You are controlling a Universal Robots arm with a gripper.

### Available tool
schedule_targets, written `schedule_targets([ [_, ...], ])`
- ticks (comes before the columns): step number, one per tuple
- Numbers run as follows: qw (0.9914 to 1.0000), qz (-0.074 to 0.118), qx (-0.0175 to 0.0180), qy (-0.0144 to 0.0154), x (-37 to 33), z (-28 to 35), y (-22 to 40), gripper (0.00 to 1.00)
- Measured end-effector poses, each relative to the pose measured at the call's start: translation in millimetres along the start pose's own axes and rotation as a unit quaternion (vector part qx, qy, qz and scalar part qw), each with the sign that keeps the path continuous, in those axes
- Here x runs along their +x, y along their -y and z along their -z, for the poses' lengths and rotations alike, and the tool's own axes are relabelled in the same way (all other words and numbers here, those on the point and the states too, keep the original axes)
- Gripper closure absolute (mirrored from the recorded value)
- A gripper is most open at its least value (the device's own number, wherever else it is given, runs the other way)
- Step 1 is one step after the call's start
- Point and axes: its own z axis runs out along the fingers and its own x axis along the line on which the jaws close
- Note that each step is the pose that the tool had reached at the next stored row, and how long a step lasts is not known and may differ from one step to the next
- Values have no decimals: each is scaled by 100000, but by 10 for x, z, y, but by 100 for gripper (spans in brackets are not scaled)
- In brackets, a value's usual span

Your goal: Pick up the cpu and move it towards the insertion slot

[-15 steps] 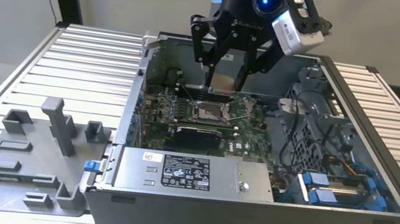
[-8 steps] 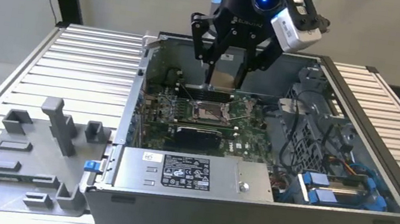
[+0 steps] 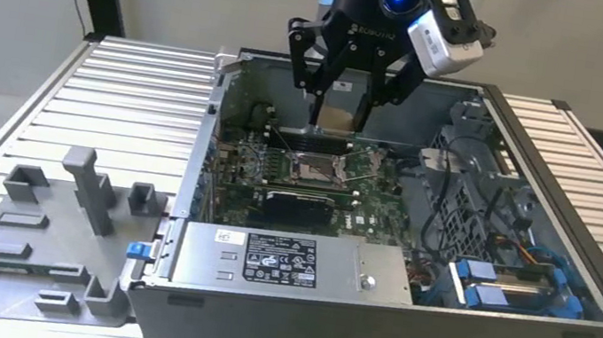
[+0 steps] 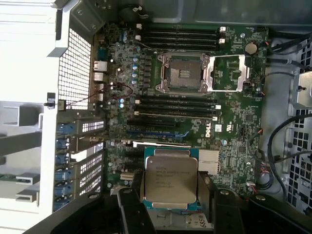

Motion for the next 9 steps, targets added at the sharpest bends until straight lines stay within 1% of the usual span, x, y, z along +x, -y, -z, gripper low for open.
schedule_targets([
  [6,100000,-1,0,0,0,0,-1,100],
  [9,100000,-8,0,0,0,-1,-13,100],
])
